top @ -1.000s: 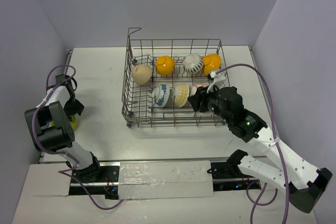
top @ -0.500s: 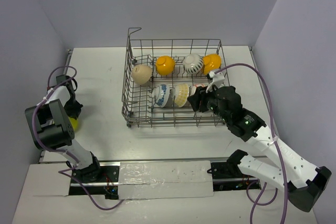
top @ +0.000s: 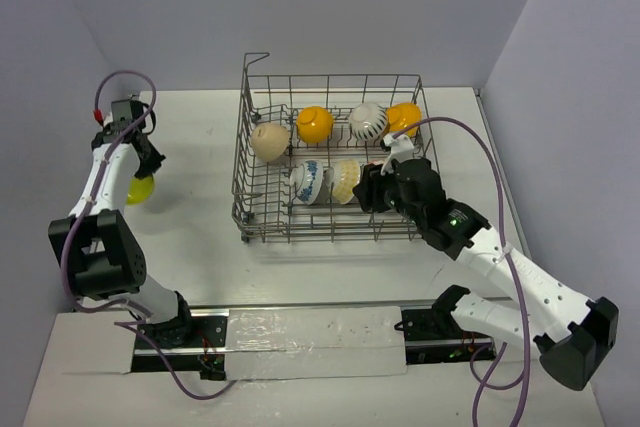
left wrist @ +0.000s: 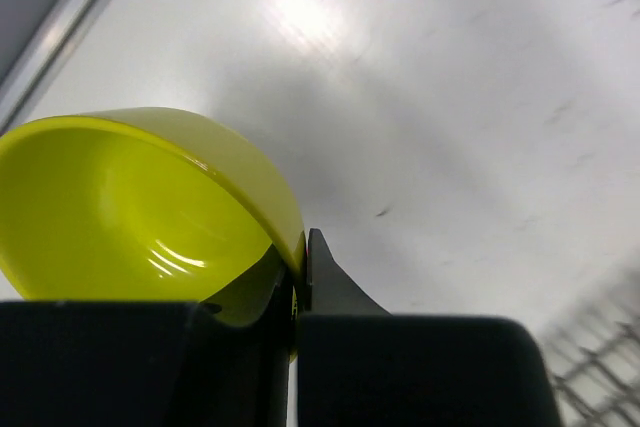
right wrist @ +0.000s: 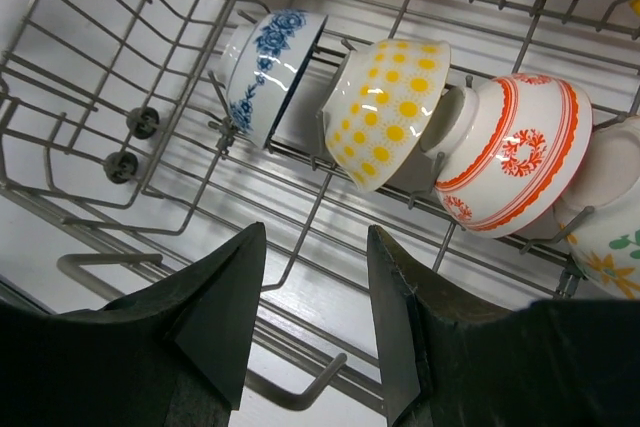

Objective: Load the bowls into the dish rack
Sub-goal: Pick up the bowl from the corner of the board, then pass from the left arm to the right

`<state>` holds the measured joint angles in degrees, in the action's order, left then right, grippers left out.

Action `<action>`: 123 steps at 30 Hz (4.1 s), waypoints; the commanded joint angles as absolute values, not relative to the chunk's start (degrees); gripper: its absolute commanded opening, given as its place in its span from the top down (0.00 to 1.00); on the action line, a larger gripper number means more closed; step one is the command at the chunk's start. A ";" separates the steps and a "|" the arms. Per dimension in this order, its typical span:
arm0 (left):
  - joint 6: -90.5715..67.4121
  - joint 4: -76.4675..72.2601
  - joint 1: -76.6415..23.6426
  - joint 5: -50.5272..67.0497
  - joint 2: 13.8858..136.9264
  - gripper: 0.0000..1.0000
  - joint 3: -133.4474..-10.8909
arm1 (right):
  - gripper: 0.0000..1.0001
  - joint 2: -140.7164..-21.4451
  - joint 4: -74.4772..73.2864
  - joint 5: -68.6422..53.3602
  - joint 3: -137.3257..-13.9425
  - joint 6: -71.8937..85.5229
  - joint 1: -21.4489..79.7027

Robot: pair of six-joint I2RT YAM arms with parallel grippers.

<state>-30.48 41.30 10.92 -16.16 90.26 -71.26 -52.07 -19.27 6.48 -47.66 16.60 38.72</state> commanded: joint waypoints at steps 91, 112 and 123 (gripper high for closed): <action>-30.23 65.39 -54.05 -10.81 99.41 1.00 -112.06 | 0.37 -77.78 -18.19 41.84 -73.56 -31.90 84.11; -31.11 66.36 -55.90 -11.16 94.40 1.00 -109.34 | 0.40 -82.62 -18.11 35.68 -73.74 -28.48 75.32; -31.11 66.53 -56.60 -11.25 93.16 1.00 -108.28 | 0.56 -84.46 -18.28 36.39 -74.62 -27.86 73.39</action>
